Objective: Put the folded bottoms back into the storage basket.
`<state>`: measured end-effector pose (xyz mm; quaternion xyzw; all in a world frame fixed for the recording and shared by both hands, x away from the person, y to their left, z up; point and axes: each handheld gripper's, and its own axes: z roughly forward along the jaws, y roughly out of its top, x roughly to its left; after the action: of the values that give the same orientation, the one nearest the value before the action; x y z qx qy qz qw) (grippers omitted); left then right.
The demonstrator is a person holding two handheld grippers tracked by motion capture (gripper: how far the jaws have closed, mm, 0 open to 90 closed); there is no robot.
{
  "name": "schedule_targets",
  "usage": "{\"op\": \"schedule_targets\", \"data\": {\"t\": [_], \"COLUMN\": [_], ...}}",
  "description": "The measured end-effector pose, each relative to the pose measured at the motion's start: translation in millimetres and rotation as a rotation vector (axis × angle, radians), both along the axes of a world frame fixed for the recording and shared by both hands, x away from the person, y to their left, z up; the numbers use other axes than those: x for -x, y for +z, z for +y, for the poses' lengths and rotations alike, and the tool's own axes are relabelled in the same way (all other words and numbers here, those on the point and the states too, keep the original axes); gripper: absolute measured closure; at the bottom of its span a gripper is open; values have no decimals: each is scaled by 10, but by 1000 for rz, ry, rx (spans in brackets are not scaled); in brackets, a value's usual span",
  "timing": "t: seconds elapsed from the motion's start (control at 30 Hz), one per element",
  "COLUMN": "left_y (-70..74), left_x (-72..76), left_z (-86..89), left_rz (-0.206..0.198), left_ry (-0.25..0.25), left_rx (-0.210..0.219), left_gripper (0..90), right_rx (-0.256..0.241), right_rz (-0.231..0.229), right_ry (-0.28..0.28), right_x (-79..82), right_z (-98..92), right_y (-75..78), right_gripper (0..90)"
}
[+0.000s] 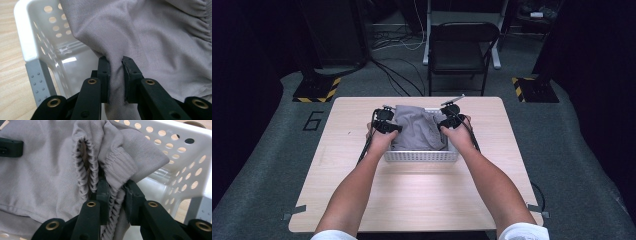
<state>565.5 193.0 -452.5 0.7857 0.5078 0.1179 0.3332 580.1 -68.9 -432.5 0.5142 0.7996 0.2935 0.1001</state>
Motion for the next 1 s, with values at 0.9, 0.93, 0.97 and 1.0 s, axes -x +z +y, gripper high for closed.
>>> {"op": "schedule_targets", "data": {"t": [0.9, 0.93, 0.97, 1.0], "left_y": [280, 298, 323, 340], "left_x": [337, 361, 386, 410], "left_z": [237, 236, 249, 248], "left_rz": [-83, -86, -88, -98], "left_ry": [-4, 2, -8, -2], "left_rx": [-6, 8, 4, 13], "left_gripper": [511, 511, 511, 511], "right_rx": [-7, -8, -11, -11], "right_rz": [-121, -126, -124, -127], "right_ry": [17, 24, 33, 38], "right_x": [303, 323, 345, 368], "right_z": [-110, -99, -96, -91], "right_y": [304, 310, 323, 333], "right_gripper": [515, 514, 514, 514]}}
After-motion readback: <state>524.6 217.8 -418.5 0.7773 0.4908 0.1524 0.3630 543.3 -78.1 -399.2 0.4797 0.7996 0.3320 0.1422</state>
